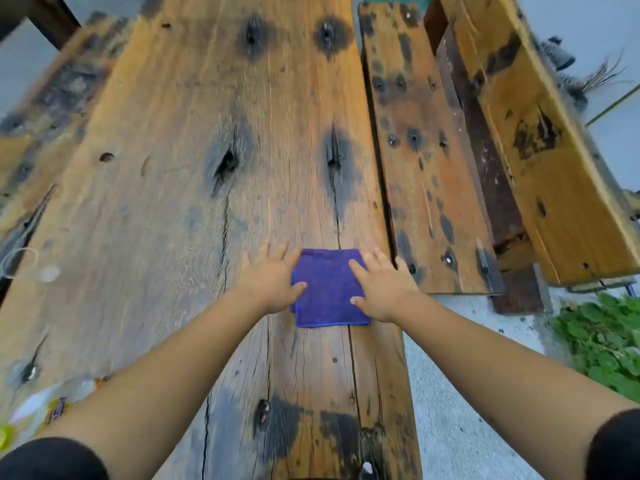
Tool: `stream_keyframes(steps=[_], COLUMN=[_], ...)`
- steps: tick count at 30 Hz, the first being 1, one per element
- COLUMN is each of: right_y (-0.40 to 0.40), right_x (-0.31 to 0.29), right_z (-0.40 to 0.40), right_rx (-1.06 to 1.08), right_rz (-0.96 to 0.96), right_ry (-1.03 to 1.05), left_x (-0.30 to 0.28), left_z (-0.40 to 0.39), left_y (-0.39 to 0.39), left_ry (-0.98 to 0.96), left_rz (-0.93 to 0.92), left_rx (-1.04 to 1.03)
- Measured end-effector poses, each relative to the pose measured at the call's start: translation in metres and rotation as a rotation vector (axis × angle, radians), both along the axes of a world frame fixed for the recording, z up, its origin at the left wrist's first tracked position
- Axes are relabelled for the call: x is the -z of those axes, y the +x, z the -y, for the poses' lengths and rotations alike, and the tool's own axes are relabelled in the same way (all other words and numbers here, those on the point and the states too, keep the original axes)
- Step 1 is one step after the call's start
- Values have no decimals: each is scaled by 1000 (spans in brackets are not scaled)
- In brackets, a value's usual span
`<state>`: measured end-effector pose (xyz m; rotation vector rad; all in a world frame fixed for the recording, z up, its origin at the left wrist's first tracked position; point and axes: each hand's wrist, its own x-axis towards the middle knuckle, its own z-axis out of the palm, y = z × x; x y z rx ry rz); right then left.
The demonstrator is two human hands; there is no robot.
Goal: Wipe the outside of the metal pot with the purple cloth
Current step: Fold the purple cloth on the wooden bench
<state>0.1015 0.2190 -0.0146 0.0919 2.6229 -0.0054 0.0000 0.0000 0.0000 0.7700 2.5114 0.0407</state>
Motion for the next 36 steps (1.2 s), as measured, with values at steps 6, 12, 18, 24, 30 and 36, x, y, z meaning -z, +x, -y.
stream_keyframes(steps=[6,12,18,24,30,36], right_y=[-9,-14,-45,-69,-78,-66], right_x=[61,87,101,110,104,79], right_z=[1,-21,-42,-52,-57,-62], right_rx=[-45,-51,76,207,179,160], right_rz=[203,126,-52,-78,-51,-94], right_ry=[-38,-135,-276,-300,-327,-421], left_x=[71,93,106,111,112,96], left_z=[-25,-35,-61,-70,-67,-45], left_y=[4,-19,-55,-68,-75,-66], left_ry=[-88,-29,-58,-59,17,124], left_rz=[243,175,145,-2,81,89], left_rx=[156,70,-21,-2,38,149])
